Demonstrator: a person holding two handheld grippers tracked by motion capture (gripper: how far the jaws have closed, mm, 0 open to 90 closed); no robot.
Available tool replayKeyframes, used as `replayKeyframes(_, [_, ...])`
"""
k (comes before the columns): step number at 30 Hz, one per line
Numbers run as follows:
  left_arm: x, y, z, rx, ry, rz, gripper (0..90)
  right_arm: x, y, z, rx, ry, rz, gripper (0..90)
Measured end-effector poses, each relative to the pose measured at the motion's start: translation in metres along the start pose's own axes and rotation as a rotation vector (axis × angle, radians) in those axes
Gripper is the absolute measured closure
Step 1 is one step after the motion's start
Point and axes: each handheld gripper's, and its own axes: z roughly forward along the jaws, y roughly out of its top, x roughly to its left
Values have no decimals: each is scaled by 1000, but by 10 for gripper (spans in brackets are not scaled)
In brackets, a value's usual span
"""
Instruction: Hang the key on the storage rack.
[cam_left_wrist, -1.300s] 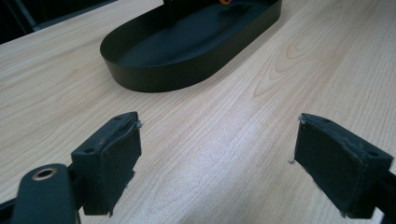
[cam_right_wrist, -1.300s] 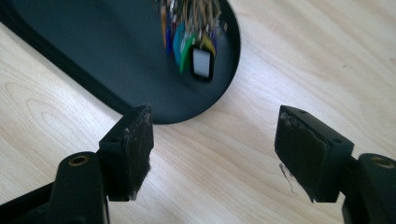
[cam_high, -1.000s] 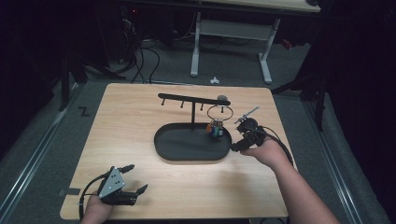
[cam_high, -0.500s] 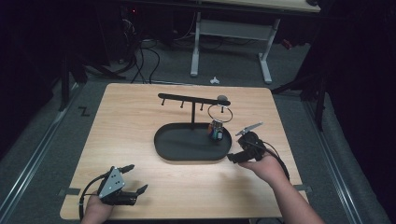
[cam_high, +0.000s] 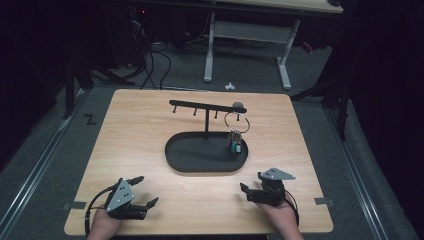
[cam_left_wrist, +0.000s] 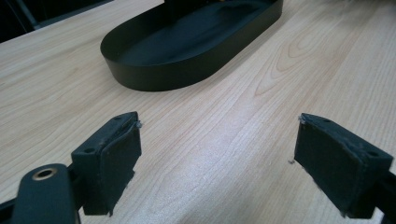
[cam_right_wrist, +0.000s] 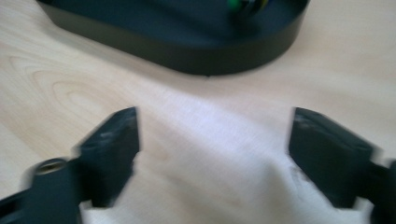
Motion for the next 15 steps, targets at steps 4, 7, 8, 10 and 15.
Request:
replayKeyframes(4, [0, 0, 1, 9, 8, 0, 151, -6, 1, 5, -34, -37, 82, 157])
replayKeyframes(7, [0, 0, 1, 9, 7, -2, 151, -5, 0, 8, -33, -70, 19, 157])
replayKeyframes(8, [0, 0, 1, 10, 8, -2, 151, -4, -1, 10, -25, -71, 13, 157])
replayKeyframes(10, [0, 0, 1, 7, 8, 0, 151, -3, -1, 11, -15, -60, 17, 156])
replayKeyframes(15, [-1, 0, 0, 0, 7, 2, 151, -4, 0, 10, -25, -68, 21, 156])
